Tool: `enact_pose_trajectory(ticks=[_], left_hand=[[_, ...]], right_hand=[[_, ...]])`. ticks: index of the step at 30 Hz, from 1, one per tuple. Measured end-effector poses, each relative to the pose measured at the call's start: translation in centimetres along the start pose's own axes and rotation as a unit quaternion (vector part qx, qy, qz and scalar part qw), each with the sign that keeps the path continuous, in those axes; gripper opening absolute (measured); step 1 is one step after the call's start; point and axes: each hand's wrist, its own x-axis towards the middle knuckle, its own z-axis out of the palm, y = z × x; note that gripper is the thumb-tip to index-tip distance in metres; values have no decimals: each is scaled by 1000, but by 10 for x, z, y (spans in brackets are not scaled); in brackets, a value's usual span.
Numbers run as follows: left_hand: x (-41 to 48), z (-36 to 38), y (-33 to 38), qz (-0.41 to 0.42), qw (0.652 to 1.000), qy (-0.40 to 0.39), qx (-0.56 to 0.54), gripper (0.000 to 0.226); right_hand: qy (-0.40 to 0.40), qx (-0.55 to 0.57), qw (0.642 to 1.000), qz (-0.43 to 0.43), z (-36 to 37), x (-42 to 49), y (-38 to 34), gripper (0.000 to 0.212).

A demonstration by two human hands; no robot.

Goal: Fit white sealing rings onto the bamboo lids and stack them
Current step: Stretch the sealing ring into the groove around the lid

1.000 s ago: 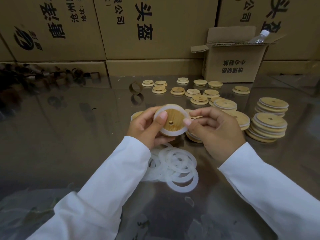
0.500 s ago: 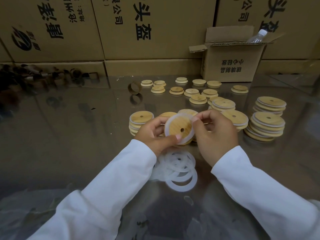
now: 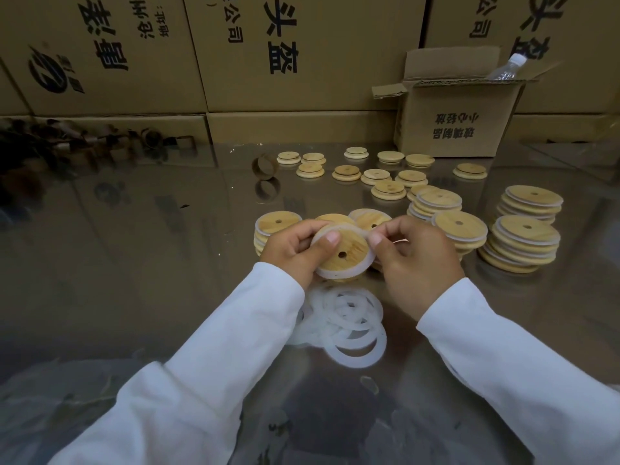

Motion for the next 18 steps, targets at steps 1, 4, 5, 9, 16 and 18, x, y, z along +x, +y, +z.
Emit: enact_pose_trajectory(ticks=[1,4,5,9,16,18], left_hand=[[0,0,0,1,1000,8,-5,12],[1,-2,0,5,1000,21,-4,13],[1,-2,-1,6,1000,23,-1,12],[0,0,-2,11,999,46,-4,10],[2,-1,-2,-37,998,22,-45,10],[1,-1,-3,-33,999,11,-14,9]], right_hand=[[-3,-1,1000,-2,0,0,0,17],[-6,9,1000,-6,0,-1,-2,11],[-3,17,1000,-5,-1,-1,-2,10],[20,38,999,-8,2,-7,-2,12],[53,10,998,-12,3,-8,1,15],[43,-1,999,-24,2,-6,2,15]])
